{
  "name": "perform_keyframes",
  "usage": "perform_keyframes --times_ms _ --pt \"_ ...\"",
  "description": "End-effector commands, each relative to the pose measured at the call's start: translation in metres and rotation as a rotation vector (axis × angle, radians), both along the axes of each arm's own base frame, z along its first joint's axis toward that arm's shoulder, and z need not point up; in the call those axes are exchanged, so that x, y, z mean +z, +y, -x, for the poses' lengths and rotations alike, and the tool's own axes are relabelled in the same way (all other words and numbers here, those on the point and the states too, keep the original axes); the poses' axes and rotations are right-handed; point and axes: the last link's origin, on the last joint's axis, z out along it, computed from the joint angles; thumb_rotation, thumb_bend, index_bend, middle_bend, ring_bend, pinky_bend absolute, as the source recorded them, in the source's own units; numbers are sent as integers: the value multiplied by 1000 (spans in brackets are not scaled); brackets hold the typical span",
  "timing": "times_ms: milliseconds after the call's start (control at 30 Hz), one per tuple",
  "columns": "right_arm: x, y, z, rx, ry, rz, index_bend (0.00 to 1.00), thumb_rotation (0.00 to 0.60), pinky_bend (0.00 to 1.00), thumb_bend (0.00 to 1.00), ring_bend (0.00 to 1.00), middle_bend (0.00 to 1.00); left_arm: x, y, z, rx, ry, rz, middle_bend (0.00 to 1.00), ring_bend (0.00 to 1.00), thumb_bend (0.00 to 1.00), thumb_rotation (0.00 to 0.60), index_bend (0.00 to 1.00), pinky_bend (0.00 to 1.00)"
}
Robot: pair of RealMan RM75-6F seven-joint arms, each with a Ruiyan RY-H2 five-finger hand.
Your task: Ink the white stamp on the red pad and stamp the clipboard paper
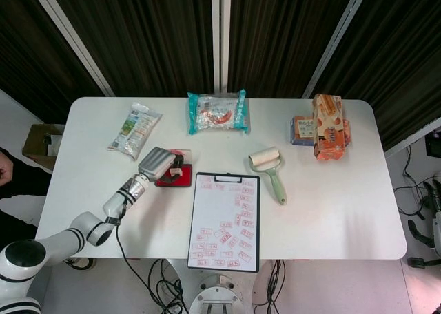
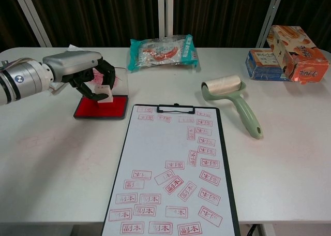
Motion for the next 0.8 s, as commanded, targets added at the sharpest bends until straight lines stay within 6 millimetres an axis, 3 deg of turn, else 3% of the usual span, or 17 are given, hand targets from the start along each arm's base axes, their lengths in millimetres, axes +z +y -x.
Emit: perform_keyframes --times_ms 33,800 --pt "-1 0 0 1 1 -5 0 600 0 235 0 0 -2 0 3 11 -2 2 685 1000 406 600 667 1000" --pt "-3 1 -3 16 8 -13 0 600 0 236 0 0 -7 0 15 26 8 5 697 1000 415 600 683 1000"
